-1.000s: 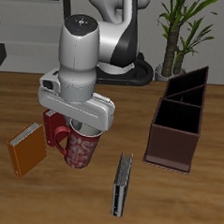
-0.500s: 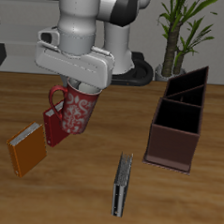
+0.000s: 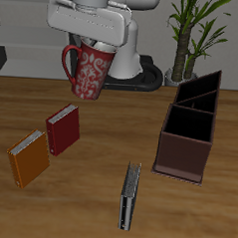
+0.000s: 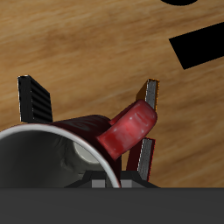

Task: Place the red mug into the left desk caddy's left compartment

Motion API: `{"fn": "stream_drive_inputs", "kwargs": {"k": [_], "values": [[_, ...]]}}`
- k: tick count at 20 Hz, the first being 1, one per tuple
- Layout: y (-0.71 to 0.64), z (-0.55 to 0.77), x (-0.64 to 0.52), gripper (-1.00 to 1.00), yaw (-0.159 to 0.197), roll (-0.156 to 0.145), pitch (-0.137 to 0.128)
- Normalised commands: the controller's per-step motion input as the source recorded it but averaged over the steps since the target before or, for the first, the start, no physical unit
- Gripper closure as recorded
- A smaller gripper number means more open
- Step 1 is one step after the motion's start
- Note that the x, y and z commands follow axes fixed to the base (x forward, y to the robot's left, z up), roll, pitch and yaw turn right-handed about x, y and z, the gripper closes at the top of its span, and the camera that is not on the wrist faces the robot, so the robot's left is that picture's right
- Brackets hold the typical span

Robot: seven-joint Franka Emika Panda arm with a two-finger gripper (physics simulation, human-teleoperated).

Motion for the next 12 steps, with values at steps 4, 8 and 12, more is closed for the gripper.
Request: {"fn": "stream_drive_inputs", "kwargs": {"k": [4,8,12], "values": [[0.24,0.29,-0.53,1.00,0.029,-0.003,-0.012],[0.24,0.16,-0.43,1.00,0.013,0.034,0.017],[0.36,0.14,-0.48,1.00,0.024,0.042,-0.006]]}}
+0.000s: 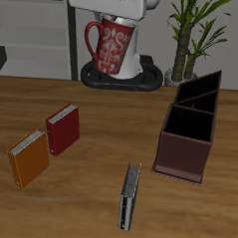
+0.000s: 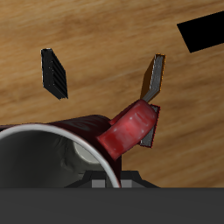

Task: Place the red mug into the left desk caddy's left compartment

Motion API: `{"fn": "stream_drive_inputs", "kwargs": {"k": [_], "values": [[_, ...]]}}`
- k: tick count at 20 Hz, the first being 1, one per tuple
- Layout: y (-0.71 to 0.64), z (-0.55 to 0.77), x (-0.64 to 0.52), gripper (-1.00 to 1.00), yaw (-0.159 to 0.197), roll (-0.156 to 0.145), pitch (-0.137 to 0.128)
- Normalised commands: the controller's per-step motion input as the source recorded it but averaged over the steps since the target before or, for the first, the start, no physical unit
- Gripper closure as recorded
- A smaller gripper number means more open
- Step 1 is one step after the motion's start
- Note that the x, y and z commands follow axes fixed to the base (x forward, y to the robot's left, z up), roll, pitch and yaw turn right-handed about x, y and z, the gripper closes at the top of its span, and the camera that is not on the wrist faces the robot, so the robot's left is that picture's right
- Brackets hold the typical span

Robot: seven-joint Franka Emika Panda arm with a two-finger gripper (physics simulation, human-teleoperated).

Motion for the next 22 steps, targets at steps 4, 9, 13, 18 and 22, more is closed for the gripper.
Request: {"fn": "stream_drive_inputs", "kwargs": {"k": [4,9,13,18,22], "values": [[0.39,0.02,-0.42,1.00,0.044,0.035,-0.018],[0.33,0.02,-0.35,1.00,0.020,0.033,-0.040],[0.26,-0.05,-0.32,1.00,0.005,-0.021,-0.043],[0.16,-0.02,-0.14,1.00,-0.001,-0.013,-0.020],[0.31,0.00,-0.23,1.00,-0.034,-0.002,-0.006]]}}
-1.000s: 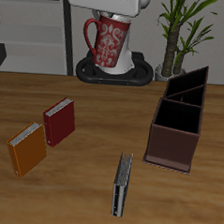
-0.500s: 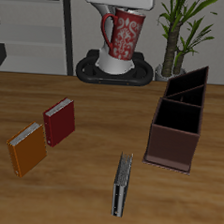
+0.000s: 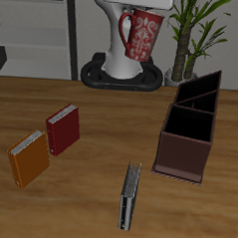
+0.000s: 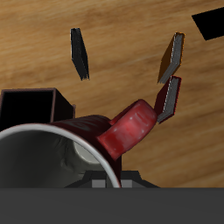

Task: Place the red mug into the left desk caddy's left compartment

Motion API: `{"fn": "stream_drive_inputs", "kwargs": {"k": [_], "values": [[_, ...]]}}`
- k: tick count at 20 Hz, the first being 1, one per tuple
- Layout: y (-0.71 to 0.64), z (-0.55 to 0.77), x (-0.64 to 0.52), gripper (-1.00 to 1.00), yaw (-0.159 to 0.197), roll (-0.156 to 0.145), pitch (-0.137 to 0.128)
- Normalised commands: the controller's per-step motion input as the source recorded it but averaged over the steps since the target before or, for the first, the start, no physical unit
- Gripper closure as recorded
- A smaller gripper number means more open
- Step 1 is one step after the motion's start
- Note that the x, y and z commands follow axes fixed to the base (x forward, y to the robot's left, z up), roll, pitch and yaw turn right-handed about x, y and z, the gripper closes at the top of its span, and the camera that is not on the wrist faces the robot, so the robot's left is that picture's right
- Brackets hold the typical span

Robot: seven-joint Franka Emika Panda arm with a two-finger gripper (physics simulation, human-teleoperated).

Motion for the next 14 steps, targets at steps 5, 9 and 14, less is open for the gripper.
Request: {"fn": "stream_drive_inputs", "kwargs": {"k": [5,9,14], "values": [[0.49,-0.05,-0.24,1.00,0.011,0.038,-0.012],[0.34,-0.05,-0.22,1.00,0.005,-0.020,-0.009],[0.29,-0.11,-0.18,1.00,0.003,0.028,-0.006]]}}
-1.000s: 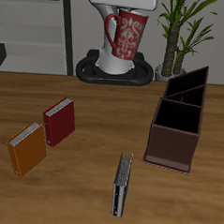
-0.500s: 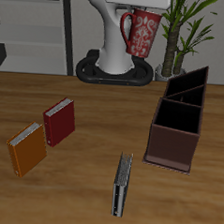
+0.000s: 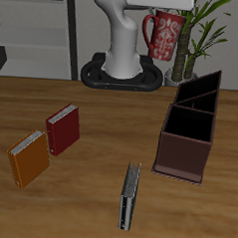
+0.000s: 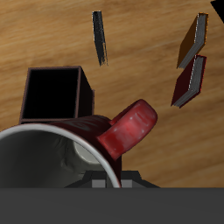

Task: Place the red mug into the left desk caddy's left compartment

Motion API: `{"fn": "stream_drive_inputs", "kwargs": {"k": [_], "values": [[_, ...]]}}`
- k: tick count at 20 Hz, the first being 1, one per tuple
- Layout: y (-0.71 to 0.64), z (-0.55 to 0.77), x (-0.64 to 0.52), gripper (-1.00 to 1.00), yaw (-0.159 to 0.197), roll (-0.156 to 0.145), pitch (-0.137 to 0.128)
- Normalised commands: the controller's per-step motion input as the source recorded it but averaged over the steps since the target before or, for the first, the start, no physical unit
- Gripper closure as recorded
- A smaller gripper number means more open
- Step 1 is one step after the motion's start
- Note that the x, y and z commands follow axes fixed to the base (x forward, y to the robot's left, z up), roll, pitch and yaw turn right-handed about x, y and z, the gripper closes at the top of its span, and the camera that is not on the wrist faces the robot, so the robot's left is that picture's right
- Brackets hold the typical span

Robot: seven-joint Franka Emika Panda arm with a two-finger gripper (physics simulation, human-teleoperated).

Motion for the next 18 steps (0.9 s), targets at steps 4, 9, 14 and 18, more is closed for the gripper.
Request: {"fn": "stream_drive_inputs", "kwargs": {"k": [4,9,14,18], "values": [[0.20,-0.08,-0.08,1.00,0.002,0.017,0.011],[0.16,-0.09,-0.04,1.00,-0.008,0.011,0.016],[0.29,-0.11,-0.08,1.00,0.002,0.020,0.013],[0.24,-0.09,-0.05,1.00,-0.004,0.039,0.019]]}}
